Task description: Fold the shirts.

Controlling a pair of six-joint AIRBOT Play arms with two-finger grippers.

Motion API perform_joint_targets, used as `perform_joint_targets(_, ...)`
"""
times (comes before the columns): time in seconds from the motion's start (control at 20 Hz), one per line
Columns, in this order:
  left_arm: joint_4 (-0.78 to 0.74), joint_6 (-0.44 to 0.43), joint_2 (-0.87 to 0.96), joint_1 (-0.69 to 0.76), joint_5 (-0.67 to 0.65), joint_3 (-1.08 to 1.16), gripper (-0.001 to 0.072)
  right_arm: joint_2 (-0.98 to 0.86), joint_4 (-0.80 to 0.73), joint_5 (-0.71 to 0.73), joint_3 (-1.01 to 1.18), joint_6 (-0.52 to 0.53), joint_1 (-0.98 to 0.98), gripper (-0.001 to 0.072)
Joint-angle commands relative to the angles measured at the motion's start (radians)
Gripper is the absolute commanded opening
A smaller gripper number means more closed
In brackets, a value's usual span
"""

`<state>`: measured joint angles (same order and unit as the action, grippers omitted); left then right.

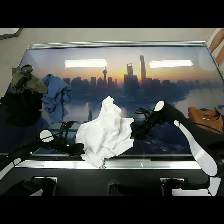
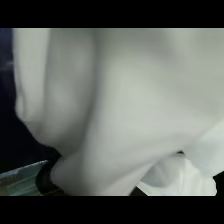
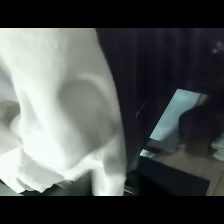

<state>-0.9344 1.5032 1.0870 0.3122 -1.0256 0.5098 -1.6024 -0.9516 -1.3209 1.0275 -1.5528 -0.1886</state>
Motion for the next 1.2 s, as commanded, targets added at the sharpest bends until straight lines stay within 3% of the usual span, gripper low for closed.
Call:
perform_joint_targets(0.0,-0.056,0.000,-0.035,0.000,-0.048,0.035,0.0029,-0.012,0.008,0.071,0.010,-0.013,-0.053,0.0043)
perform_joint_targets(0.15,-0.301,0.087,-0.120,-0.002,-0.151,0.174,0.0028,0.082,-0.090,0.091,0.099,0.003,-0.042,0.0041)
perform_joint_targets(0.3,-0.550,0.183,-0.238,-0.002,-0.233,0.465,0.0028,0.261,-0.232,0.142,0.296,0.043,-0.042,0.0041)
perform_joint_targets(0.4,-0.605,0.193,-0.294,-0.002,-0.231,0.719,0.0029,0.401,-0.242,0.248,0.458,0.111,-0.042,0.0042)
perform_joint_targets(0.55,-0.614,0.217,-0.317,-0.001,-0.231,1.139,0.0029,0.602,-0.262,0.480,0.642,0.113,-0.042,0.0042)
perform_joint_targets(0.65,-0.588,0.218,-0.317,-0.001,-0.232,1.349,0.0029,0.709,-0.262,0.535,0.690,0.078,-0.042,0.0042)
perform_joint_targets(0.9,-0.438,0.206,-0.315,0.000,-0.263,1.448,0.0029,0.826,-0.259,0.385,0.690,-0.055,-0.043,0.0042)
perform_joint_targets(1.05,-0.461,0.195,-0.301,-0.001,-0.296,1.448,0.0029,0.826,-0.278,0.303,0.690,-0.058,-0.043,0.0042)
perform_joint_targets(1.15,-0.553,0.195,-0.280,-0.001,-0.343,1.440,0.0029,0.806,-0.333,0.241,0.690,-0.118,-0.043,0.0042)
